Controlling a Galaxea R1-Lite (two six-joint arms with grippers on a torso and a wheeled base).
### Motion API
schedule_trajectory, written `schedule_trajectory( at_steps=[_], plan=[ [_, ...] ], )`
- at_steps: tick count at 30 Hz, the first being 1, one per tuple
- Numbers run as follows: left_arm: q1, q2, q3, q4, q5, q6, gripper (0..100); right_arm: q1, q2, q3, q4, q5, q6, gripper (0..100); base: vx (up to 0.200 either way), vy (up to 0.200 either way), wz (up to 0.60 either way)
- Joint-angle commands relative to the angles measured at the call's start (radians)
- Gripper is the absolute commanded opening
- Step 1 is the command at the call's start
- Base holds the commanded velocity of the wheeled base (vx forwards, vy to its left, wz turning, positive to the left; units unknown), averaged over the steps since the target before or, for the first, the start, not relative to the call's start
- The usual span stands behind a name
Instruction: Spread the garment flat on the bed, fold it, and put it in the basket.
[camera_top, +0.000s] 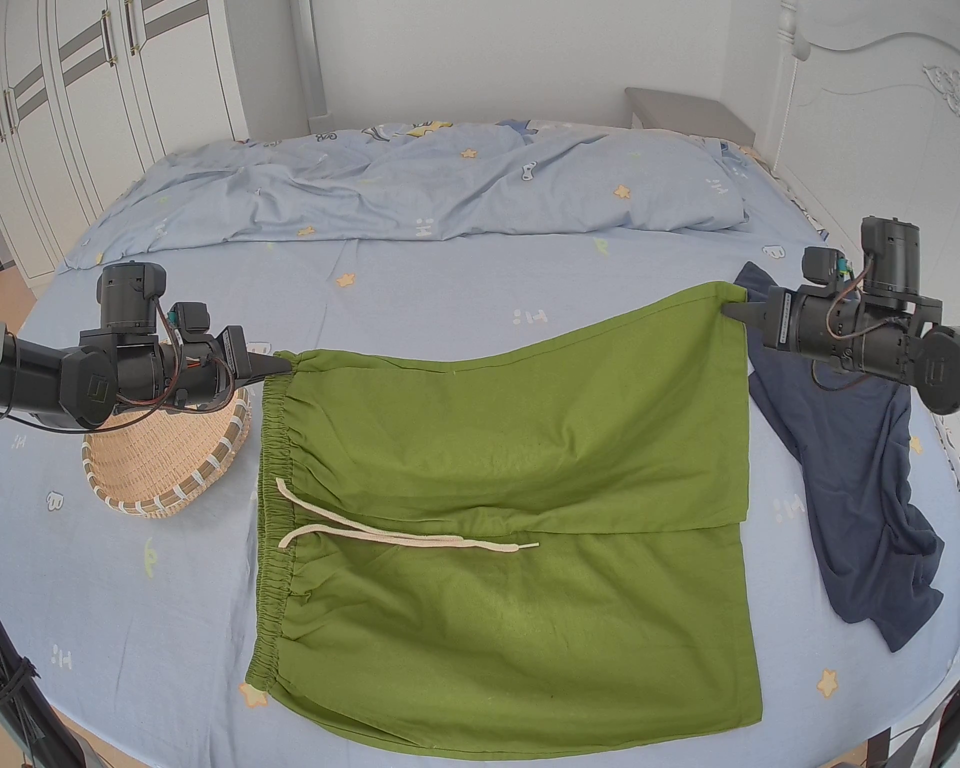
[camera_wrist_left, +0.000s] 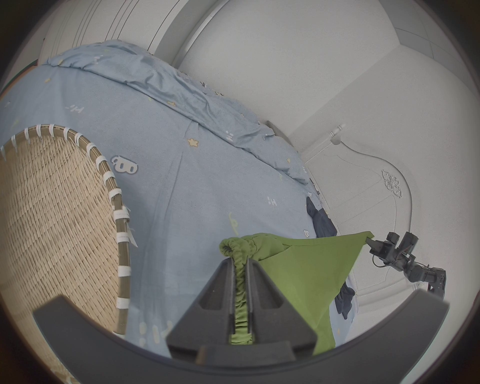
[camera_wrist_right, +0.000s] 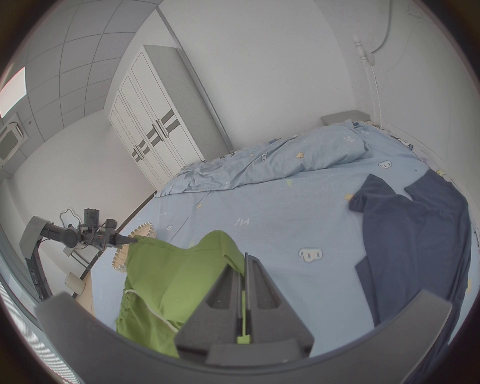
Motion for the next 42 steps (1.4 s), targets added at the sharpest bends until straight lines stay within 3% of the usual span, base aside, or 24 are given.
schedule_trajectory(
  at_steps=[1, 25, 42],
  plan=[
    [0.023, 0.007, 0.010, -0.040, -0.001, -0.002, 0, -0.003, 0.171, -0.127, -0.007, -0.001, -0.002, 0, 0.000, 0.000, 0.00],
    [0.036, 0.172, 0.006, -0.361, 0.021, 0.000, 0, -0.048, 0.380, -0.363, -0.007, -0.006, 0.005, 0, 0.000, 0.000, 0.00],
    [0.034, 0.198, -0.035, -0.379, 0.050, -0.004, 0, -0.052, 0.440, -0.421, -0.008, -0.018, 0.011, 0, 0.000, 0.000, 0.00]
  ],
)
